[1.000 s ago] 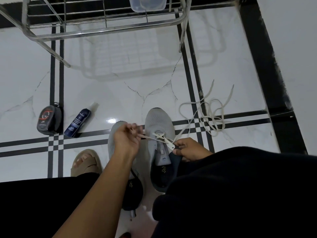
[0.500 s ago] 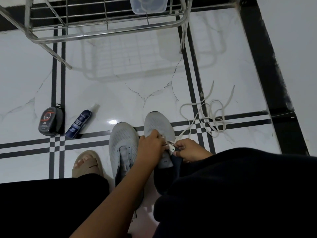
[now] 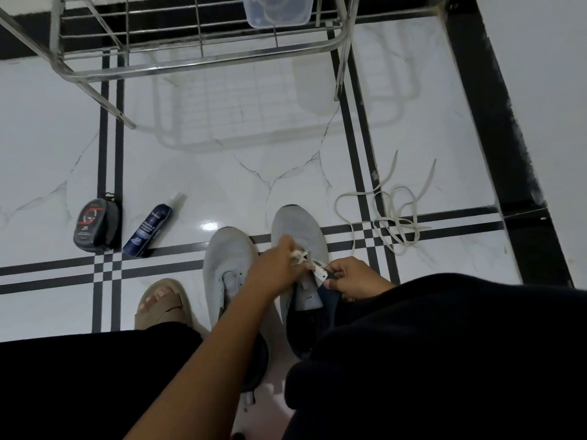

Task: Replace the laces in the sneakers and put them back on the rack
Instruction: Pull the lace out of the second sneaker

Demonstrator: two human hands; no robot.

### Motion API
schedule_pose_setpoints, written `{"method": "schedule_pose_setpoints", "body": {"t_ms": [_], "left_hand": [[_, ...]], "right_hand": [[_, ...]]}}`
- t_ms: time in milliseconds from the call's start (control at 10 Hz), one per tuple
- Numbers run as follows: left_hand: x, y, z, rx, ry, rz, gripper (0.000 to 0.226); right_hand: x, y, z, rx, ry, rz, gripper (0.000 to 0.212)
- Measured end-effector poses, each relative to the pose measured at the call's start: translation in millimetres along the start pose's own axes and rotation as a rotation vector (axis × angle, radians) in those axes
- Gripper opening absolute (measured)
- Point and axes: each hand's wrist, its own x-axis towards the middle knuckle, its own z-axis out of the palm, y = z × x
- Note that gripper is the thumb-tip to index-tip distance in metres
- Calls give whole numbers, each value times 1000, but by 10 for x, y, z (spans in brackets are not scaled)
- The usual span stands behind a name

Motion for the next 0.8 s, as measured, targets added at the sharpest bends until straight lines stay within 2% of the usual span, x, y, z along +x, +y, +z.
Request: {"method": "schedule_pose_setpoints", "body": {"t_ms": [100,200,300,400,500,600,700,800], "left_hand": [[7,74,177,413,-8,11,30],[-31,64,199,-247,92,-123,22],[-102,-102,-104,-1606,434,-522,21],[-25,-412,-388,-1378,479,-594,18],[-27,-197,-363,-616,568,-477,34],[-70,165,-221,-133,795,-288,86],[53,139,86,237,590,71,41],[129,27,254,498,340,204,24]], "right_hand": [[18,2,18,0,11,12,18],[21,33,12,-6,-2,14,20],[-1,62,5,27,2,12,14],[14,62,-6,0,-9,15,8],[38,49,-6,-17,-6,-6,12],[15,35,15,-45,78,-50,19],[42,27,5,-65,75,-64,9],[52,58,-7,-30,68,-39,7]]}}
